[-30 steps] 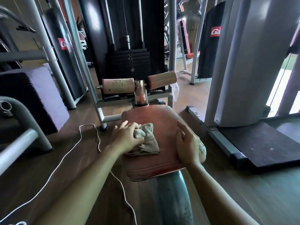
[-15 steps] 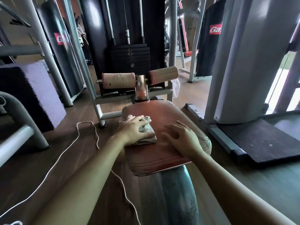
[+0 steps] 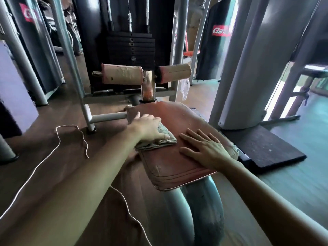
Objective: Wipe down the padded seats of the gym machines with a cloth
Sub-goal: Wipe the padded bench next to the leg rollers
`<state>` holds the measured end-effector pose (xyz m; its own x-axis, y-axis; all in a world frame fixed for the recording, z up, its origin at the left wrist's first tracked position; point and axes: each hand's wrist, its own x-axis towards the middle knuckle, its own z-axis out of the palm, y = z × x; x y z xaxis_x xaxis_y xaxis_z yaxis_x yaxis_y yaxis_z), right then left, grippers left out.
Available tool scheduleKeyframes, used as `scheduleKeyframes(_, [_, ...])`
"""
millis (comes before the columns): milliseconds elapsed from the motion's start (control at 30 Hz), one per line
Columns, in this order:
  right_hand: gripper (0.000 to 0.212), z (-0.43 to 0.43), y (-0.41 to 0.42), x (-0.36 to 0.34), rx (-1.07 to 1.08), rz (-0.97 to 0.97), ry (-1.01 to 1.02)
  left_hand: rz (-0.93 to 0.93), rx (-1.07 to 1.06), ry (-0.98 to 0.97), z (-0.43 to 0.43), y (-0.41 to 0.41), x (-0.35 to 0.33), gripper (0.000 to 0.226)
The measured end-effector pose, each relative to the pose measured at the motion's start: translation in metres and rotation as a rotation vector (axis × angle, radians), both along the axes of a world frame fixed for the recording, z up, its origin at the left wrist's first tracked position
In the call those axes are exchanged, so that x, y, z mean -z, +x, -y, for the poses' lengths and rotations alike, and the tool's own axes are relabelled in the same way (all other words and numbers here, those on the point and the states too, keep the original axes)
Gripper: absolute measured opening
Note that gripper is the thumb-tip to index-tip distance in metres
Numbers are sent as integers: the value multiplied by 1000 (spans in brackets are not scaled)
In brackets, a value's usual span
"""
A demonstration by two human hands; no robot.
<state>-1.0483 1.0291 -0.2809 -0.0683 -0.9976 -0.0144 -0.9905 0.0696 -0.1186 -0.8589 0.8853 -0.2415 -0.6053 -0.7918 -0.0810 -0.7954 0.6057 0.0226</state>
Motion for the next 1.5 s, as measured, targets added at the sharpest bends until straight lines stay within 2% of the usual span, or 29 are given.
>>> scheduleKeyframes(267, [79, 0, 3, -1, 77, 97, -100, -143, 93, 27, -7, 16, 14, 116])
scheduleKeyframes(433, [88, -1, -1, 1, 61, 99, -77, -146, 133, 31, -4, 9, 20, 111])
scheduleKeyframes(600, [75, 0, -2, 2, 79, 102, -129, -255, 100, -40, 3, 6, 26, 116])
scheduleKeyframes(667, [71, 1, -3, 3, 81, 111, -151, -321, 92, -88, 0, 7, 28, 110])
scheduleKeyframes(800, [69, 0, -3, 4, 81, 126, -189, -560, 129, -169, -8, 15, 38, 61])
scheduleKeyframes(900, [68, -1, -2, 5, 79, 131, -218, -627, 125, -166, -12, 21, 37, 44])
scheduleKeyframes(1067, [59, 0, -7, 12, 75, 160, -291, -700, 140, -131, -14, 31, 34, 37])
scheduleKeyframes(1233, [58, 2, -10, 15, 66, 197, -332, -668, 147, -71, -16, 42, 37, 56])
scheduleKeyframes(1367, [60, 0, -9, 16, 68, 204, -342, -727, 145, -97, -28, 42, 44, 41])
scheduleKeyframes(1500, [64, 1, -5, 12, 75, 185, -311, -889, 110, -101, -36, 52, 54, 36])
